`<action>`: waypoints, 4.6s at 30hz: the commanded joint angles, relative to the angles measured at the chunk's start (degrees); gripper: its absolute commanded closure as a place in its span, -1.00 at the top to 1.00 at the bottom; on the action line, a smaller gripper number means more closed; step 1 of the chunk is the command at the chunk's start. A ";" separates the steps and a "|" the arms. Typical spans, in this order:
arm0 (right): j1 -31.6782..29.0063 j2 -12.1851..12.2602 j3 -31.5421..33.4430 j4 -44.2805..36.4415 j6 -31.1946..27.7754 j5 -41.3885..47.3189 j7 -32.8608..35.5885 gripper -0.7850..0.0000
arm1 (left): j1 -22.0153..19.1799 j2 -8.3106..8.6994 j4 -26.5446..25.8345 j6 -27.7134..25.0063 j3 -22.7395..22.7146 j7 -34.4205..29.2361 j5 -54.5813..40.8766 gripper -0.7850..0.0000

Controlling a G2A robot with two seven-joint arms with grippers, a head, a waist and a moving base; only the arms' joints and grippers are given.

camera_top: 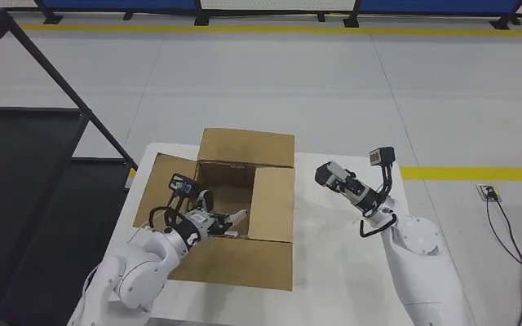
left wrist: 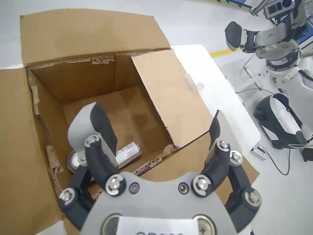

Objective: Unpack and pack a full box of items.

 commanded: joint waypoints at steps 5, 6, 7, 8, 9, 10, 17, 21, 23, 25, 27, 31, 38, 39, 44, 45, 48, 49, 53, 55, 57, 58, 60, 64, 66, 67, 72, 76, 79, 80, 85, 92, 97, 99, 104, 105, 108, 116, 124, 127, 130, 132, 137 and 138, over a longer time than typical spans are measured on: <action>-0.01 0.00 0.00 0.00 -0.01 0.01 -0.01 1.00 | -0.01 0.00 0.00 0.00 0.00 0.00 0.01 1.00; -0.14 0.00 -0.05 0.01 0.25 0.06 -0.22 1.00 | -0.01 0.00 0.00 0.00 0.00 0.00 0.01 1.00; -0.42 0.02 -0.22 -0.38 1.02 0.51 -0.45 1.00 | 0.38 -0.09 0.60 0.14 0.27 0.21 -1.71 1.00; -0.58 0.11 -0.10 -0.94 1.01 1.52 0.01 1.00 | 0.04 -0.15 1.47 0.40 0.50 -0.46 -3.34 1.00; -0.83 0.29 0.34 -1.30 0.58 2.27 0.88 1.00 | -0.79 -0.22 2.31 0.46 0.90 -1.11 -4.39 1.00; -1.04 0.54 0.77 -1.76 0.00 2.44 2.34 1.00 | -1.67 -0.37 3.54 0.86 1.49 -1.73 -6.27 1.00; -3.27 2.32 4.90 -4.57 -2.89 1.90 7.81 1.00 | -11.99 -1.76 17.42 0.30 7.83 -8.42 -19.14 1.00; -4.68 3.17 7.35 -5.57 -2.90 2.66 8.41 1.00 | -17.68 -2.95 25.81 0.34 11.86 -10.76 -26.09 1.00; -5.22 3.57 8.40 -5.84 -2.70 3.11 8.65 1.00 | -20.09 -3.60 29.53 0.40 13.87 -11.27 -28.71 1.00; -5.65 3.94 9.26 -6.09 -2.49 3.72 9.04 1.00 | -22.14 -4.26 32.79 0.11 15.84 -11.84 -31.07 1.00; -5.89 4.30 9.95 -6.26 -2.37 4.15 9.53 1.00 | -23.87 -4.86 35.39 -0.06 17.50 -11.80 -32.57 1.00; -5.87 4.88 10.50 -6.27 -1.97 4.67 10.11 1.00 | -25.74 -5.63 37.77 -1.30 19.16 -10.90 -34.83 1.00; -4.67 5.67 9.94 -4.99 -2.10 5.30 10.83 1.00 | -25.09 -5.22 33.46 -2.12 17.59 -9.16 -33.72 1.00; -4.44 5.78 9.89 -4.71 -2.27 5.43 10.85 1.00 | -24.72 -5.07 32.17 -2.12 17.05 -9.26 -33.92 1.00; -3.77 6.39 10.44 -3.52 -3.23 6.79 10.85 1.00 | -22.84 -4.63 25.50 -1.17 15.75 -8.93 -33.65 1.00; -3.83 6.52 10.70 -3.40 -3.52 7.13 10.72 1.00 | -22.73 -4.64 24.44 -0.89 15.89 -8.88 -33.64 1.00; -4.46 6.91 11.72 -3.48 -4.62 8.27 10.16 1.00 | -22.96 -4.85 22.18 0.09 17.13 -8.02 -32.22 1.00; -4.76 7.05 12.15 -3.56 -4.93 8.73 9.99 1.00 | -23.14 -4.99 21.71 0.36 17.74 -7.68 -32.16 1.00; -6.35 7.62 13.99 -4.09 -6.14 10.22 9.18 1.00 | -24.61 -5.77 21.55 1.53 20.53 -6.01 -31.93 1.00; -7.29 7.89 14.90 -4.43 -6.63 10.84 8.67 1.00 | -25.55 -6.28 22.05 1.87 22.29 -4.94 -31.63 1.00; -8.41 8.12 15.68 -4.94 -7.24 11.33 7.90 1.00 | -26.61 -6.87 23.04 2.17 24.16 -3.74 -31.31 1.00; -9.04 8.23 16.11 -5.23 -7.58 11.57 7.39 1.00 | -27.14 -7.19 23.60 2.26 25.12 -3.14 -31.20 1.00; -10.17 8.47 17.07 -5.81 -8.22 12.12 6.72 1.00 | -28.29 -7.88 25.07 2.31 26.96 -2.18 -31.52 1.00; -12.40 8.86 18.52 -7.20 -9.37 12.90 5.10 1.00 | -30.94 -9.44 29.06 2.44 30.41 -1.09 -33.39 1.00; -13.48 9.03 19.21 -7.96 -9.89 12.76 4.00 1.00 | -32.39 -10.26 31.21 2.42 31.94 -1.18 -34.68 1.00; -14.03 9.12 19.55 -8.35 -10.09 12.42 3.32 1.00 | -33.06 -10.64 32.28 2.38 32.66 -1.11 -34.92 1.00; -17.49 9.36 21.80 -11.81 -10.81 8.51 -3.59 1.00 | -35.30 -12.36 36.88 2.12 35.79 -0.88 -35.79 1.00; -19.90 9.58 22.86 -14.60 -10.48 7.86 -5.93 1.00 | -36.17 -13.43 39.87 1.64 37.32 -1.36 -36.87 1.00; -20.67 9.73 22.92 -15.47 -10.28 7.45 -7.02 1.00 | -36.56 -14.04 41.58 1.27 38.04 -1.37 -36.90 1.00; -20.82 9.77 22.81 -15.60 -10.21 7.36 -7.29 1.00 | -36.62 -14.21 42.01 1.18 38.19 -1.37 -37.02 1.00; -20.90 10.00 22.05 -15.87 -9.94 6.50 -8.49 1.00 | -36.86 -14.85 43.17 0.63 38.41 -1.71 -37.23 1.00; -20.23 10.36 20.70 -16.13 -8.90 5.32 -9.43 1.00 | -36.16 -14.77 41.40 -0.73 36.16 -0.89 -37.34 1.00; -18.69 10.68 19.68 -17.65 -7.13 3.16 -10.23 1.00 | -33.22 -12.85 34.53 -1.37 30.22 -1.15 -35.77 1.00; -17.84 10.83 18.85 -18.92 -6.02 1.67 -9.99 1.00 | -31.05 -11.67 30.94 -1.23 26.41 -1.18 -34.79 1.00; -14.46 11.11 14.64 -22.91 -2.04 -3.49 -8.59 1.00 | -22.43 -8.34 20.99 -1.15 13.79 -1.94 -33.29 1.00; -13.54 11.14 13.39 -23.66 -1.11 -4.72 -8.13 1.00 | -20.37 -7.73 18.98 -1.22 10.96 -2.23 -33.48 1.00; -10.01 11.17 8.55 -25.29 2.29 -9.23 -6.34 1.00 | -14.04 -6.16 13.38 -1.46 2.58 -2.03 -33.71 1.00; 4.56 9.66 -12.27 -22.26 13.10 -24.51 -2.59 1.00 | 0.40 -3.72 4.37 -3.44 -16.36 0.14 -36.62 1.00; 19.34 4.97 -33.21 -9.78 21.45 -31.16 -5.69 1.00 | 8.80 -2.67 5.08 -6.13 -28.98 1.80 -42.04 1.00; 19.34 4.97 -33.21 -9.78 21.45 -31.16 -5.69 1.00 | 10.92 -2.46 5.92 -6.65 -31.31 1.17 -44.03 1.00; 19.34 4.97 -33.21 -9.78 21.45 -31.16 -5.69 1.00 | 10.92 -2.46 5.92 -6.65 -31.31 1.17 -44.03 1.00; 19.34 4.97 -33.21 -9.78 21.45 -31.16 -5.69 1.00 | 10.92 -2.46 5.92 -6.65 -31.31 1.17 -44.03 1.00; 19.34 4.97 -33.21 -9.78 21.45 -31.16 -5.69 1.00 | 10.92 -2.46 5.92 -6.65 -31.31 1.17 -44.03 1.00; 19.34 4.97 -33.21 -9.78 21.45 -31.16 -5.69 1.00 | 10.92 -2.46 5.92 -6.65 -31.31 1.17 -44.03 1.00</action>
